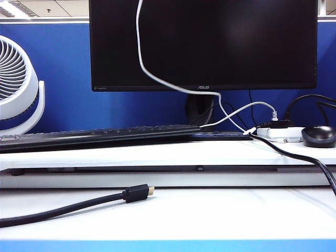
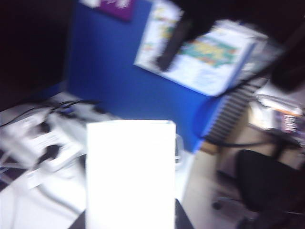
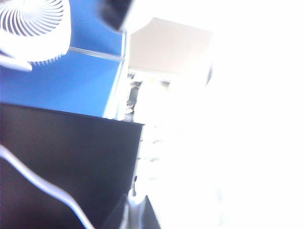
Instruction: Pick up the Type-C charging cable and the charging base, insert one end of the Type-C charger into the corresponding slot on the base, and finally place the plugged-in charger back on the table.
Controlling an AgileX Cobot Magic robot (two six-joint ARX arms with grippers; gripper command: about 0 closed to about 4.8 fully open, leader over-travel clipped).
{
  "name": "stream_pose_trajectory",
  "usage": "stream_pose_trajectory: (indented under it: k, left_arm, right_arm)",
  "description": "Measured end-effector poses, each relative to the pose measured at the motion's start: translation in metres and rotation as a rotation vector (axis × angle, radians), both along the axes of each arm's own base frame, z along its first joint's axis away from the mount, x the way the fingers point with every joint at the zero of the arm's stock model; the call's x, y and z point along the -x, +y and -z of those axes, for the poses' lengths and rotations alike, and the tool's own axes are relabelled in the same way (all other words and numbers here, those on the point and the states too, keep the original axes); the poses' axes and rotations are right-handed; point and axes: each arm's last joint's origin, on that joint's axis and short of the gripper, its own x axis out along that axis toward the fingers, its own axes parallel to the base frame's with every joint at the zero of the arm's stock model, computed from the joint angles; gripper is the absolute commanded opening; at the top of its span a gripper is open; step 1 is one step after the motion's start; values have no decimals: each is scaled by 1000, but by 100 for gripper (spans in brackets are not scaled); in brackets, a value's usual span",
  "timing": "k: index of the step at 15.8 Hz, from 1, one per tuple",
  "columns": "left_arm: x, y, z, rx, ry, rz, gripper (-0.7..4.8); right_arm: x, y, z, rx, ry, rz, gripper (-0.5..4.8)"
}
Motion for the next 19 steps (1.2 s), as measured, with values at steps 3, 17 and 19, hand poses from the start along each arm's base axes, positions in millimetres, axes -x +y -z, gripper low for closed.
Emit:
stream_pose_trajectory:
  k: [3,17,19]
  left_arm:
    - [2,0,-3,34,30,70,84]
    - [-8,35,-24,151,-7,299,84]
    - [-5,32,-25,144,-61,333,84]
  right_arm:
    - [0,0,0,100,-185,10,3]
    - [20,-3,-13,79,-363,-261,3]
    - [20,-3,-12,80,-360,-264,3]
